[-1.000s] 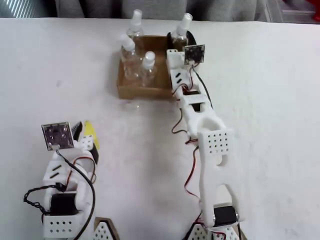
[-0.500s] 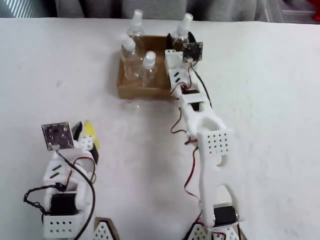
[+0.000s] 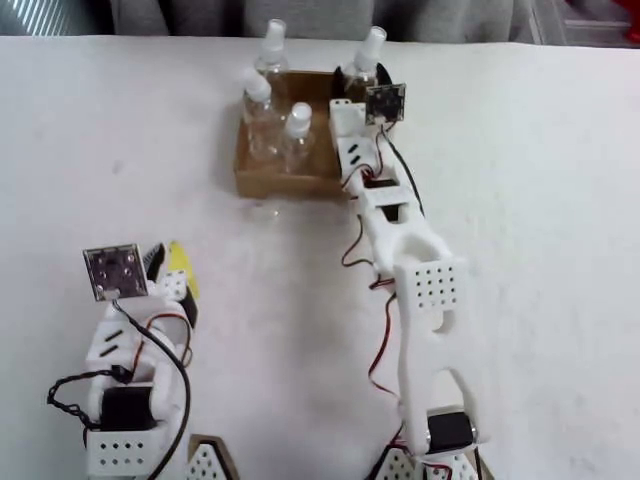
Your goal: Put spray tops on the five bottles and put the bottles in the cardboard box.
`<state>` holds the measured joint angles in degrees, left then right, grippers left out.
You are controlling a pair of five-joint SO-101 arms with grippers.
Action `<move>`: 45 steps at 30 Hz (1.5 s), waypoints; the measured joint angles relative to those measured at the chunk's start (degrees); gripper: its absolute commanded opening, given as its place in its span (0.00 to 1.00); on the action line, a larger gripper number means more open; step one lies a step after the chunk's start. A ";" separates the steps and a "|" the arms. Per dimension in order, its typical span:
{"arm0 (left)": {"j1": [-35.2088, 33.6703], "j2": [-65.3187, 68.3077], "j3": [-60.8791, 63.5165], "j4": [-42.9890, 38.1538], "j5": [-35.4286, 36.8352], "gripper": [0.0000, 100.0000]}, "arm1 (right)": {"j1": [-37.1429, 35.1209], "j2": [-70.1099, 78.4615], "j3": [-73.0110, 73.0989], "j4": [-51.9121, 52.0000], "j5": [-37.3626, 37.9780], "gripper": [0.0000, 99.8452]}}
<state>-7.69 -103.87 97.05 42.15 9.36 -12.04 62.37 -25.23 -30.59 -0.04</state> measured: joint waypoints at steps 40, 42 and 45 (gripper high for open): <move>0.00 0.00 0.00 0.00 0.00 0.08 | -0.26 -10.64 0.09 24.18 -8.62 0.36; 0.00 0.00 0.00 0.00 0.00 0.08 | -0.26 -10.64 0.09 24.18 -9.32 0.36; 0.00 0.00 0.00 0.00 0.00 0.08 | -0.26 -11.43 0.18 24.97 -11.43 0.36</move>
<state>-7.69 -103.87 97.05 42.15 9.36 -12.31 50.95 -25.05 -5.63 -11.47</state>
